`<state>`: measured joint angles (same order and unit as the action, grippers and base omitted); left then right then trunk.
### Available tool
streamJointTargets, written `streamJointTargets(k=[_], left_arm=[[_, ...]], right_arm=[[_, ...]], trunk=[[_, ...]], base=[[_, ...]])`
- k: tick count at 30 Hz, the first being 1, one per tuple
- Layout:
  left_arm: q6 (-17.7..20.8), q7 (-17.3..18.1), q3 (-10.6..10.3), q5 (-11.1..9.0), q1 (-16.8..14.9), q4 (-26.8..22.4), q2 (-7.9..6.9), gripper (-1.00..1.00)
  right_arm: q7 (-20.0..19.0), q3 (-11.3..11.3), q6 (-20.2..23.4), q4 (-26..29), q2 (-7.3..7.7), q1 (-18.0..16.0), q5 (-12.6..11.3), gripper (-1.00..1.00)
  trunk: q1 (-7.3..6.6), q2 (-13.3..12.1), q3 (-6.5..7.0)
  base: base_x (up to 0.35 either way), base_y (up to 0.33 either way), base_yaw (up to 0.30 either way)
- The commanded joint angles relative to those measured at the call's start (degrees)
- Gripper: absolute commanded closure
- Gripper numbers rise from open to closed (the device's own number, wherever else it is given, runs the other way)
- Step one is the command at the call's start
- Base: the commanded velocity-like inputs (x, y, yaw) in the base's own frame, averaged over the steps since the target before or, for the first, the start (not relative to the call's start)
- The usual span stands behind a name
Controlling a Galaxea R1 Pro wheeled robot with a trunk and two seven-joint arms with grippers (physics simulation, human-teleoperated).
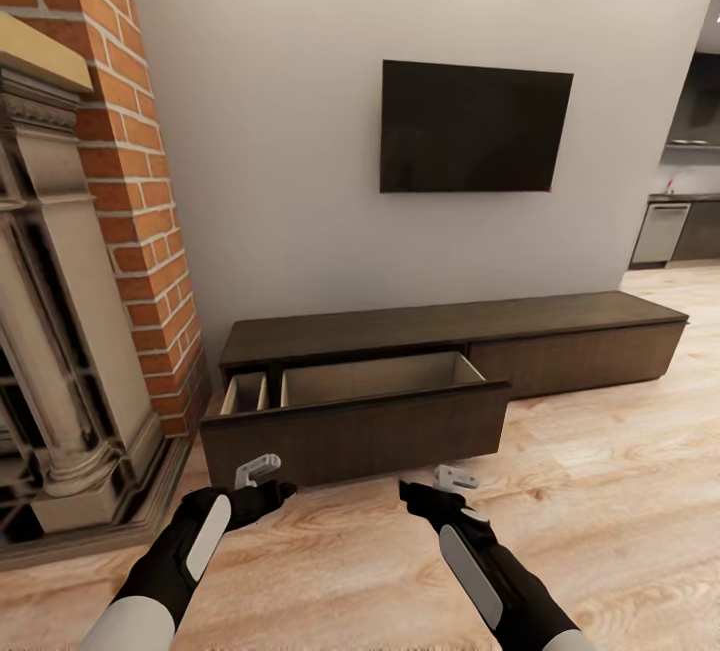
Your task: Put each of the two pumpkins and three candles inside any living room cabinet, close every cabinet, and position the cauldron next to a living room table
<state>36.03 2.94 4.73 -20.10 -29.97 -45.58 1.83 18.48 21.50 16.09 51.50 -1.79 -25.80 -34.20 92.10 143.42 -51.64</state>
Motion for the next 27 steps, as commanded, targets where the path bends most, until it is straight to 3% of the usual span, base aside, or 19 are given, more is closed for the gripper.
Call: streamJointTargets(k=[1,4,11,17,22,27], left_arm=[[0.4,0.1,0.1,0.1,0.0,0.0,0.09,-1.0],[-0.7,-0.4,-0.2,0.1,0.0,0.0,0.1,-1.0],[-7.8,-1.8,-0.3,0.1,0.1,-0.1,0.08,-1.0],[-9.3,-2.0,-0.5,0.1,0.1,-0.5,0.1,-1.0],[-10.3,-2.0,-4.3,0.1,0.2,-0.8,0.04,-1.0],[-10.4,-1.9,-5.4,0.1,0.3,-0.8,0.07,-1.0]], right_arm=[[0.5,0.2,0.1,0.0,0.03,0.0,-0.3,-1.0],[0.5,0.2,-0.1,-0.1,0.03,0.0,-0.2,-1.0],[0.0,0.3,-0.5,0.3,0.12,0.0,0.0,-1.0],[-0.2,0.5,-0.6,3.4,0.34,0.0,0.1,-1.0],[0.4,2.3,-0.5,11.5,0.25,0.4,0.1,-1.0],[1.3,3.0,-0.5,15.5,0.13,0.5,0.1,-1.0]], trunk=[[0.01,0.0,-0.29],[0.09,0.1,-0.96],[0.27,0.2,-2.51],[0.42,0.3,-3.84],[0.53,0.3,-4.72],[0.53,0.3,-4.72]], base=[[0.0,0.0,0.0],[0.0,0.0,0.0],[0.0,0.0,0.0],[0.0,0.0,0.0],[0.0,0.0,0.0],[0.0,0.0,0.0]])
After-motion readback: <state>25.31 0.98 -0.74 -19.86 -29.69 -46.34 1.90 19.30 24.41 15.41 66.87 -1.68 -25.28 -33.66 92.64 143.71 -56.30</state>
